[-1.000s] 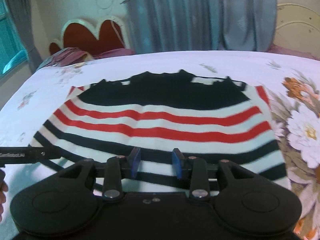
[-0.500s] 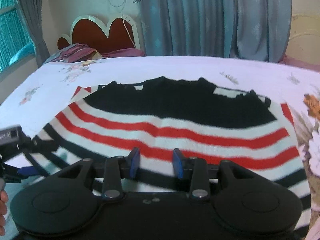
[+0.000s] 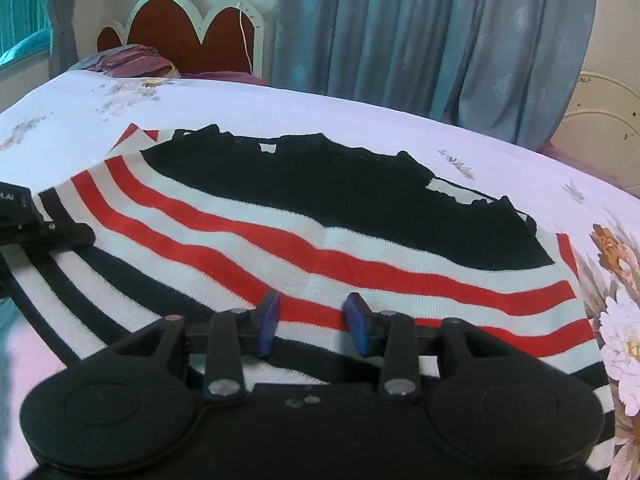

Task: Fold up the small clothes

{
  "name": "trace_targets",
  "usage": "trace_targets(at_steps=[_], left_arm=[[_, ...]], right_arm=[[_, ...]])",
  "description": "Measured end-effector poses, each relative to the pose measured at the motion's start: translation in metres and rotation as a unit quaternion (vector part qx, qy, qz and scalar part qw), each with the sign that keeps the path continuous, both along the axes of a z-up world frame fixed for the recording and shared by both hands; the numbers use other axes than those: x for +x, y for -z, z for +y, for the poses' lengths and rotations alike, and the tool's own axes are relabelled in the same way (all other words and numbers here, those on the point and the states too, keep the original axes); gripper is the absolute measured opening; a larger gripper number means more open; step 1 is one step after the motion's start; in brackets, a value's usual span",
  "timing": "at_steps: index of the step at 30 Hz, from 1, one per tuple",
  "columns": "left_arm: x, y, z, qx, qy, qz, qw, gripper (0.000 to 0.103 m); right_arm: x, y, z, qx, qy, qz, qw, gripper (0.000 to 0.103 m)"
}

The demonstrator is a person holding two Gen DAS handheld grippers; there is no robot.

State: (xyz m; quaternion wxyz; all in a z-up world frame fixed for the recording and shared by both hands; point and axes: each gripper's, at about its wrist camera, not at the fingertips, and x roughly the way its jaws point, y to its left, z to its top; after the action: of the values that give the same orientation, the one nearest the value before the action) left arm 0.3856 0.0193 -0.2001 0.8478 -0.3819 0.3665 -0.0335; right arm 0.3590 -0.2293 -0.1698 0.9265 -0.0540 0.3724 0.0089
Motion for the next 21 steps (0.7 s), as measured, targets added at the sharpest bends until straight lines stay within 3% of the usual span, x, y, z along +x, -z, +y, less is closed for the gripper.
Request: trace_targets(at_steps=[6, 9, 12, 15, 21], left_arm=[[-0.003, -0.033, -0.012, 0.053, 0.042, -0.051, 0.9964, 0.015], [-0.003, -0.063, -0.039, 0.102, 0.086, -0.095, 0.9865, 0.015], [-0.004, -0.094, -0.078, 0.147, 0.141, -0.141, 0.9688, 0.015], [-0.007, -0.113, -0.132, 0.184, 0.201, -0.178, 0.9456, 0.015], [-0.033, -0.105, -0.242, 0.241, 0.327, -0.207, 0.8902, 0.015]], right_arm=[[0.003, -0.002, 0.001, 0.004, 0.01, 0.007, 1.0, 0.037], [0.005, -0.007, -0.006, 0.031, 0.016, 0.013, 0.999, 0.036], [0.0, -0.017, -0.024, 0.078, 0.026, 0.007, 0.997, 0.035], [-0.016, -0.028, -0.06, 0.107, 0.055, -0.008, 0.993, 0.035], [-0.057, -0.036, -0.16, 0.141, 0.134, -0.012, 0.981, 0.036]])
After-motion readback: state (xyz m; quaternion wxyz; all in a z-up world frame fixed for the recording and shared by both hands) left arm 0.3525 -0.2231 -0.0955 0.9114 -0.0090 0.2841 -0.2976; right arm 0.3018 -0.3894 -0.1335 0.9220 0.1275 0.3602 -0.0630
